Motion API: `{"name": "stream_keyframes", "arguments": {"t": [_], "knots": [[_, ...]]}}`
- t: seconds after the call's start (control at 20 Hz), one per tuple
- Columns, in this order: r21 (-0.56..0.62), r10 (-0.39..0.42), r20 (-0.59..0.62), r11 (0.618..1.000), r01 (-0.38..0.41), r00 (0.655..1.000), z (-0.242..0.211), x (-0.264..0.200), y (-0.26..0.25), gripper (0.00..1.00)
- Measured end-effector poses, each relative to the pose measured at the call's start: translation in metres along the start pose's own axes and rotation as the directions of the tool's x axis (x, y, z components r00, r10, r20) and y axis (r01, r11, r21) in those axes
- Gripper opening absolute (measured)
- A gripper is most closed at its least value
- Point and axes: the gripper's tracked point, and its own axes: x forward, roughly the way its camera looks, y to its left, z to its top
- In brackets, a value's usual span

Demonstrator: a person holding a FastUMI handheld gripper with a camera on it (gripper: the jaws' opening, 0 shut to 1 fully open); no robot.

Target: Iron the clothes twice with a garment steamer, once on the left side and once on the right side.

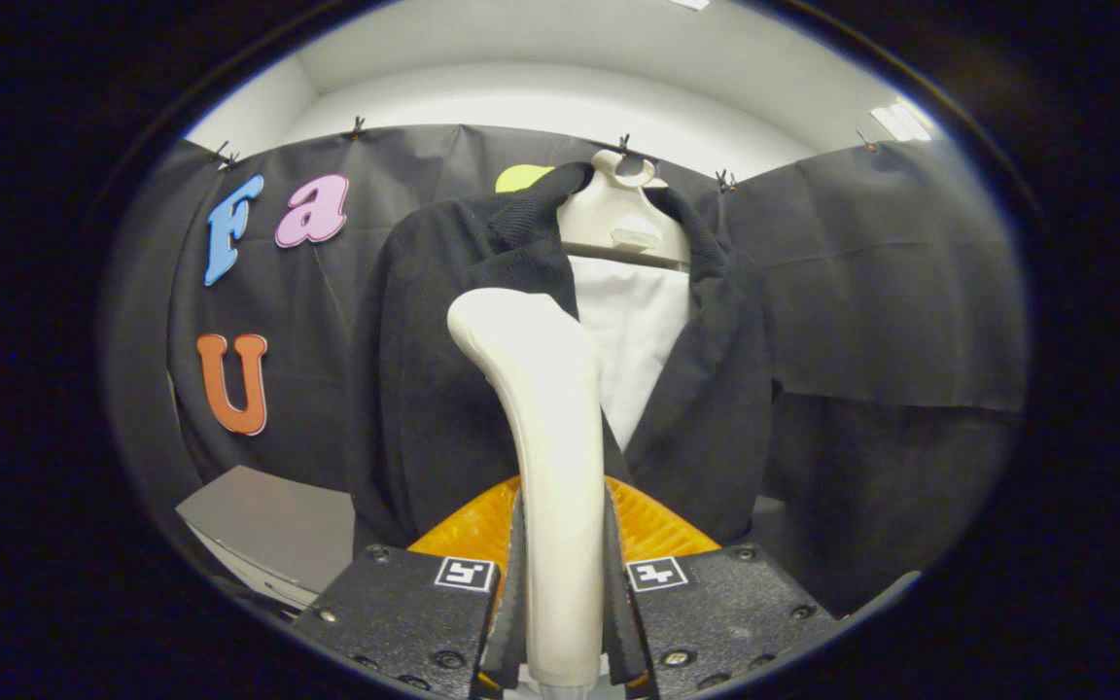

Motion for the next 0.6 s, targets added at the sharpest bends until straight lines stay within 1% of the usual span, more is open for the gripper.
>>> {"name": "stream_keyframes", "arguments": {"t": [0.4,0.6], "knots": [[-0.047,-0.020,-0.054,0.999,0.018,0.998,-0.056,-0.006,-0.010,0.36],[-0.092,-0.029,-0.067,0.996,0.023,0.997,-0.086,-0.011,-0.011,0.36]]}}
